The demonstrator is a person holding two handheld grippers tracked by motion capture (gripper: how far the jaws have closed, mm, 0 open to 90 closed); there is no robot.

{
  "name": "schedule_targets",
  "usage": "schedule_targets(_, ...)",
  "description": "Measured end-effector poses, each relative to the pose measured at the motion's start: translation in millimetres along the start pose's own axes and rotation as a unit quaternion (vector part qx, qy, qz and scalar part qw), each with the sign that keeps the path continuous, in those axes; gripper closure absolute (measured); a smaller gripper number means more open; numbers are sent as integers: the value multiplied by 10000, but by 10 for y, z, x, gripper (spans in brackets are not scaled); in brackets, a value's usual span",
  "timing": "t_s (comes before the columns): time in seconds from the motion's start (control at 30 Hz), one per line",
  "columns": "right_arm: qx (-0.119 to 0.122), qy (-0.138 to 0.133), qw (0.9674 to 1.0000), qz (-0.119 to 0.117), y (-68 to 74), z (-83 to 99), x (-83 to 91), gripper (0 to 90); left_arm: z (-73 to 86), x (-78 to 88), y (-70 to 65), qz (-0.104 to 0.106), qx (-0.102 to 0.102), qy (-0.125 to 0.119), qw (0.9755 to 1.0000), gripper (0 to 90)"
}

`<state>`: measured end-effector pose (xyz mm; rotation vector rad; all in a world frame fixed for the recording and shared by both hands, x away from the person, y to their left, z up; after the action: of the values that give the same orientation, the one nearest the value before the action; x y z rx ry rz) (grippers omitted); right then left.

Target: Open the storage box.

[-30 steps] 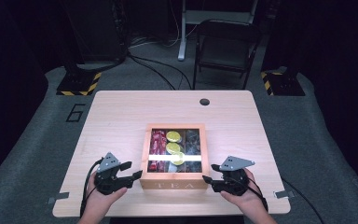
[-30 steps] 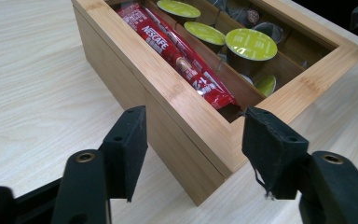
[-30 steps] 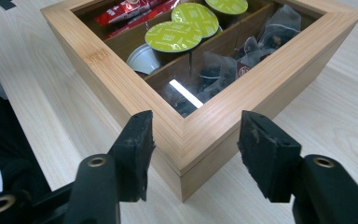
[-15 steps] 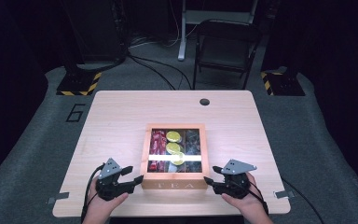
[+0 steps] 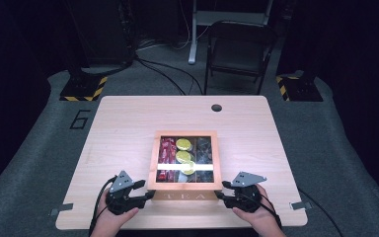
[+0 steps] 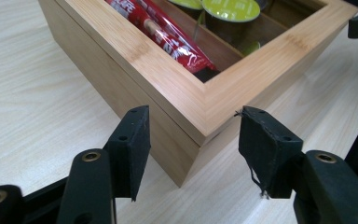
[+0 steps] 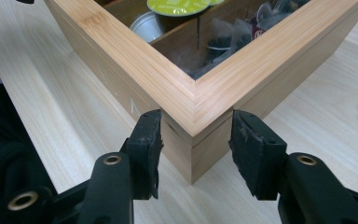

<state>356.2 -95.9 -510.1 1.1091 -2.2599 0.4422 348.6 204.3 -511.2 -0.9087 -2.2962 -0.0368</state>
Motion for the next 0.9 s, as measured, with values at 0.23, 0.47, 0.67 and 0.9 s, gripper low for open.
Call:
schedule_targets(0.23,28,99,9999,-41,1,39,-23,567,23,-49,-34,-11,-9,34,10000,507)
schedule_targets(0.47,26,132,9999,-52,-3,48,-15,588,42,-46,-37,-7,-27,132,9999,533)
schedule_targets(0.67,8,113,9999,-36,7,40,-8,587,37,-44,-43,-70,-81,111,9999,542)
schedule_targets(0.9,-49,86,9999,-79,0,32,-1,587,33,-39,-47,-78,-44,108,9999,546)
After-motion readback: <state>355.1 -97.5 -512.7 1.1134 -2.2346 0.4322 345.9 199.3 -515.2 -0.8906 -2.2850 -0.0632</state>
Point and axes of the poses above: each handheld gripper's, and its own axes: x roughly backward along the jaws, z roughly out of its underside, y roughly to its left, the point moved 7 cm from there along -x, roughly forward along the jaws, and after that the axes turned 7 degrees about x, right-handed, at the moved point
